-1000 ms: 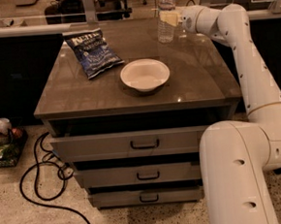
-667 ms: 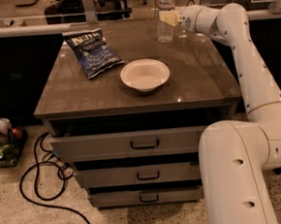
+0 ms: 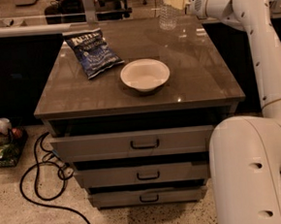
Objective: Place water bottle into paper bowl
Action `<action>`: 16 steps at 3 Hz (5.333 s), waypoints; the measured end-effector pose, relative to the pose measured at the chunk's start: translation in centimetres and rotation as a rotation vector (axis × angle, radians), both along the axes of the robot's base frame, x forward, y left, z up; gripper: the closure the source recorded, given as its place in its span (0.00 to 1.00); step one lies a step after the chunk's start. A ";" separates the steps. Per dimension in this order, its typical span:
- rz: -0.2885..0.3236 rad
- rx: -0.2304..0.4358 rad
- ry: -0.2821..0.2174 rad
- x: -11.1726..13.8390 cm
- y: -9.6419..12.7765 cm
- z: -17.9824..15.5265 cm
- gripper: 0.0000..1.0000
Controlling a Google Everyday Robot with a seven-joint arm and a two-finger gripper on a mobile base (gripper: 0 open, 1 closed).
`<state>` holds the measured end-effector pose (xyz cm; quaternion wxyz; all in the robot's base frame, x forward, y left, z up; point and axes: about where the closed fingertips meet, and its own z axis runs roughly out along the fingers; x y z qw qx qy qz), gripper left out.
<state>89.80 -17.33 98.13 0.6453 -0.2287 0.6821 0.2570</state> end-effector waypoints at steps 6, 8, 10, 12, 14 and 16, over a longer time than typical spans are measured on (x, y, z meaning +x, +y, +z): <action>0.103 -0.073 -0.080 -22.1 1.7 7.3 1.00; 0.207 -0.121 0.026 -23.9 6.9 -2.1 1.00; 0.224 -0.139 -0.036 -24.2 8.8 -1.8 1.00; 0.255 -0.108 -0.056 -24.0 10.5 -1.6 1.00; 0.277 -0.077 -0.043 -23.7 11.0 -2.6 1.00; 0.290 -0.056 -0.003 -22.9 11.0 -4.3 1.00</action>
Offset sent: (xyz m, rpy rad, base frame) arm -0.1354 0.0117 0.0888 0.0043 -0.0131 0.1235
